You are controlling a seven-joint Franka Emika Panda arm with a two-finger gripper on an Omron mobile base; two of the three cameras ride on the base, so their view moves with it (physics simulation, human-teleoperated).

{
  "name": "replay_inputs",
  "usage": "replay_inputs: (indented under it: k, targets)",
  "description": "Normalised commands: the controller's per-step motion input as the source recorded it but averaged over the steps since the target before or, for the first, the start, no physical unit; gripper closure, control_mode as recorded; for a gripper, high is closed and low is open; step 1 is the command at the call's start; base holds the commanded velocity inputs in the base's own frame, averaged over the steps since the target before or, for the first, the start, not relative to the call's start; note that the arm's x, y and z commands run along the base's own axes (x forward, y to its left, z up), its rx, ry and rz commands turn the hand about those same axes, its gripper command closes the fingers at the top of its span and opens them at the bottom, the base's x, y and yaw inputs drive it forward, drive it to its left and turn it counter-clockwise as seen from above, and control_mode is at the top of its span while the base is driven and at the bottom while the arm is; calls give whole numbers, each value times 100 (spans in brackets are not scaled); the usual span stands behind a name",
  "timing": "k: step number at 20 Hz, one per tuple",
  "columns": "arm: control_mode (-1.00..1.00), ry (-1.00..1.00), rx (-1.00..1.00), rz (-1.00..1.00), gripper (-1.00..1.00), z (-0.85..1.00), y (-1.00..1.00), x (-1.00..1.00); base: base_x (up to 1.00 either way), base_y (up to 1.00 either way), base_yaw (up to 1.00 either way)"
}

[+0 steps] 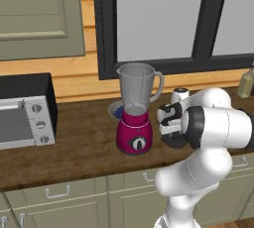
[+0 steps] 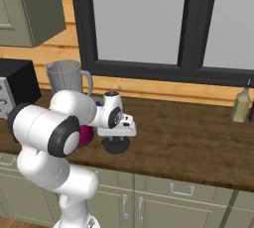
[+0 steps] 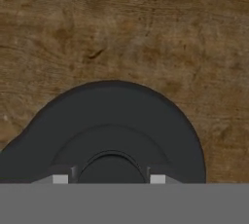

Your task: Close the lid blender by securely placing the lid on top.

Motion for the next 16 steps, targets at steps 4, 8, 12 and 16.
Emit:
replay_inputs:
  k: [4, 8, 12, 16]
  targets:
    - [-100, 0, 0, 0, 100, 0, 0, -16, 0, 0, 0]
    - [-100, -5, 0, 0, 100, 12, -1, -20, 0, 0, 0]
    - [-100, -10, 1, 0, 100, 43, -2, -21, 0, 0, 0]
    - [-100, -9, 4, 0, 100, 72, -5, -10, 0, 0, 0]
